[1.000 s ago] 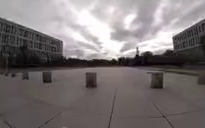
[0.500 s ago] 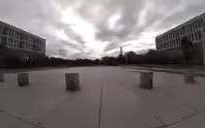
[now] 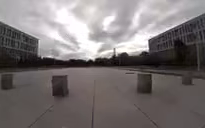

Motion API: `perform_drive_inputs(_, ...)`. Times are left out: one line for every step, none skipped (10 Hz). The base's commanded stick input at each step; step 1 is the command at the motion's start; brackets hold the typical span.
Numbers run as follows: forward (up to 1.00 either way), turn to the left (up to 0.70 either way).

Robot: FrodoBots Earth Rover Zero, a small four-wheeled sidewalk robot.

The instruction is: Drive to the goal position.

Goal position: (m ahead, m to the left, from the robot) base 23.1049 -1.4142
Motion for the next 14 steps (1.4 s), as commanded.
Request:
perform_drive_inputs(0.7, 0.0)
perform_drive_inputs(0.7, 0.0)
perform_drive_inputs(0.7, 0.0)
perform_drive_inputs(0.7, 0.0)
perform_drive_inputs(0.7, 0.0)
perform_drive_inputs(0.7, 0.0)
perform_drive_inputs(0.7, 0.0)
perform_drive_inputs(0.7, 0.0)
perform_drive_inputs(0.7, 0.0)
perform_drive_inputs(0.7, 0.0)
perform_drive_inputs(0.7, 0.0)
perform_drive_inputs(0.7, 0.0)
perform_drive_inputs(0.7, 0.0)
perform_drive_inputs(0.7, 0.0)
